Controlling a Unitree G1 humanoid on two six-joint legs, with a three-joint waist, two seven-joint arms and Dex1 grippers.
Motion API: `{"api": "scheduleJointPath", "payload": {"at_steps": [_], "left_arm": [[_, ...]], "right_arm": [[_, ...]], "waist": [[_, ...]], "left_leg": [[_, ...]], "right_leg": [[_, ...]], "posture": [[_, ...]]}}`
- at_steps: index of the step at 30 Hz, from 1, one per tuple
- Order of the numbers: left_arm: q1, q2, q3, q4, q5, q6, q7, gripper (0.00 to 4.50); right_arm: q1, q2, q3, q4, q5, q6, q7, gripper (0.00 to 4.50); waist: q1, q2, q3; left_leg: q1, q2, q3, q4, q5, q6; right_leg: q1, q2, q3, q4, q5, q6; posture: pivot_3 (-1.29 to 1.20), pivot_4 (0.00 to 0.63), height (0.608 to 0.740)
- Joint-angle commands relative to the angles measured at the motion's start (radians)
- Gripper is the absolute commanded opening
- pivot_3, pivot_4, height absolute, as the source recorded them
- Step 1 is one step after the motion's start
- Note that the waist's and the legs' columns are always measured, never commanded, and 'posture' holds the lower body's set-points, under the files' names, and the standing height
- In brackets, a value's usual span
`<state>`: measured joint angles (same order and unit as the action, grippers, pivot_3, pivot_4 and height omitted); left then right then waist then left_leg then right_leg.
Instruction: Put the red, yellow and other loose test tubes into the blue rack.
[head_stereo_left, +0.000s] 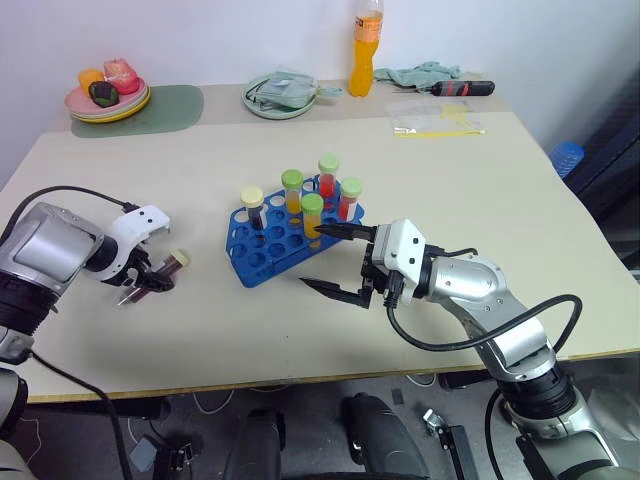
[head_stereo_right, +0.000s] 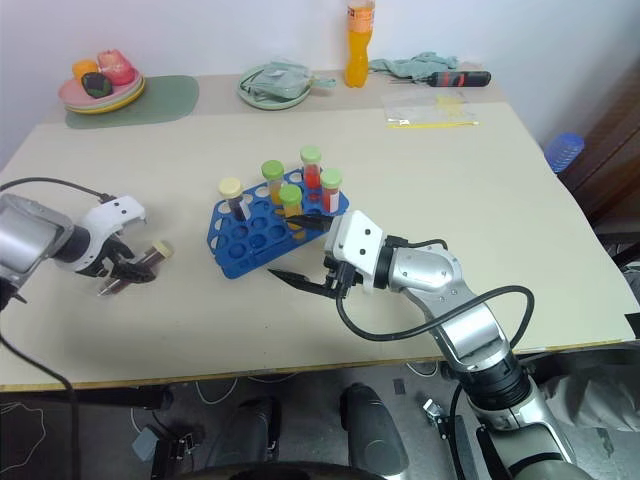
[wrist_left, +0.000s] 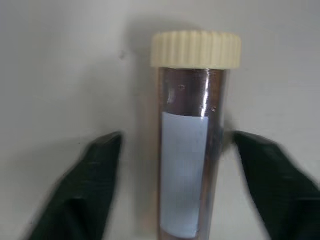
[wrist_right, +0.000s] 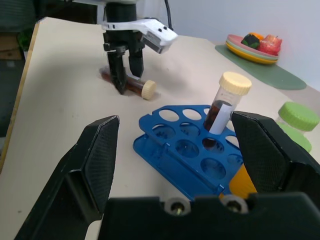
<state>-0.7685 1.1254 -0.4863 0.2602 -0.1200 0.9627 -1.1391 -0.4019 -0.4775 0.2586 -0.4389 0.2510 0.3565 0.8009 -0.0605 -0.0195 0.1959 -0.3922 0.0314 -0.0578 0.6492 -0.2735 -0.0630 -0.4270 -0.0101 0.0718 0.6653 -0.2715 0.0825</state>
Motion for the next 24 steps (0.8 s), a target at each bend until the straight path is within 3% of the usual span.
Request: {"api": "scheduleJointPath", "payload": {"at_steps": [1,3,5,7,10,13,16,18,22,24], "left_arm": [[-0.011,-0.001,0.008,0.015,0.044,-0.016,-0.025,1.63],[0.002,0.010,0.040,0.009,0.046,-0.034,-0.027,0.80],[0.024,0.029,0.103,-0.012,0.028,-0.071,-0.018,0.80],[0.077,0.023,0.272,-0.072,-0.055,-0.130,0.009,0.80],[0.308,-0.115,0.711,-0.334,-0.235,-0.387,0.050,0.80],[0.486,-0.230,0.860,-0.595,-0.379,-0.326,0.085,0.80],[0.506,-0.418,0.838,-0.787,-0.499,-0.237,0.290,0.80],[0.489,-0.567,0.732,-0.887,-0.449,-0.273,0.443,0.80],[0.524,-0.767,0.448,-0.882,-0.095,-0.526,0.714,0.80],[0.559,-0.840,0.386,-0.838,0.016,-0.620,0.821,0.80]], "right_arm": [[0.001,0.005,-0.008,-0.050,0.010,0.000,-0.007,3.97],[0.002,0.003,-0.007,-0.052,0.011,0.002,-0.006,3.97],[0.004,0.000,-0.009,-0.055,0.012,0.003,-0.005,3.97],[0.013,-0.004,-0.019,-0.056,0.017,0.010,-0.008,3.97],[0.038,-0.003,-0.052,-0.036,0.025,0.017,-0.029,3.97],[0.074,-0.013,-0.079,0.012,0.007,-0.006,-0.044,3.97],[0.103,-0.008,-0.101,0.050,0.000,-0.016,-0.067,3.97],[0.120,-0.007,-0.105,0.086,-0.023,-0.040,-0.083,3.97],[0.140,-0.005,-0.108,0.136,-0.047,-0.073,-0.099,3.97],[0.144,-0.004,-0.110,0.145,-0.051,-0.081,-0.105,3.97]], "waist": [[0.001,0.000,0.000],[0.000,0.000,0.000],[0.000,0.000,0.000],[0.000,0.000,0.000],[0.008,0.000,0.000],[0.018,-0.001,0.000],[0.031,0.000,-0.001],[0.046,-0.001,-0.001],[0.046,-0.001,-0.001],[0.039,0.000,-0.001]], "left_leg": [[0.000,0.000,0.000,0.000,0.000,0.000],[0.000,0.000,0.000,0.000,0.000,0.000],[0.000,0.000,0.000,0.000,0.000,0.000],[0.000,0.000,0.000,0.000,0.000,0.000],[-0.002,0.001,0.000,0.001,0.000,0.000],[-0.002,0.001,0.002,0.002,0.000,0.000],[0.000,0.000,0.001,0.003,0.000,0.000],[0.000,0.000,0.000,0.007,0.000,0.000],[0.001,-0.001,0.000,0.012,0.000,0.000],[0.003,-0.001,0.001,0.012,0.000,0.000]], "right_leg": [[0.000,0.000,0.000,0.000,0.000,0.000],[0.000,0.000,0.000,0.000,0.000,0.000],[0.000,0.000,0.000,0.000,0.000,0.000],[0.000,0.000,0.000,0.000,0.000,0.000],[-0.001,-0.002,-0.001,0.000,0.000,0.000],[-0.001,-0.004,0.000,-0.001,0.000,0.001],[0.002,-0.004,0.000,0.000,0.000,0.001],[0.005,-0.003,0.000,0.000,0.001,0.003],[0.009,-0.003,0.001,-0.001,0.002,0.005],[0.010,-0.002,0.002,-0.001,0.003,0.005]], "posture": [[0.00,0.150,0.740],[0.00,0.150,0.740],[0.00,0.150,0.740],[0.00,0.150,0.740],[0.00,0.150,0.740],[0.00,0.150,0.740],[0.00,0.150,0.740],[0.00,0.150,0.740],[0.00,0.150,0.740],[0.00,0.150,0.740]]}}
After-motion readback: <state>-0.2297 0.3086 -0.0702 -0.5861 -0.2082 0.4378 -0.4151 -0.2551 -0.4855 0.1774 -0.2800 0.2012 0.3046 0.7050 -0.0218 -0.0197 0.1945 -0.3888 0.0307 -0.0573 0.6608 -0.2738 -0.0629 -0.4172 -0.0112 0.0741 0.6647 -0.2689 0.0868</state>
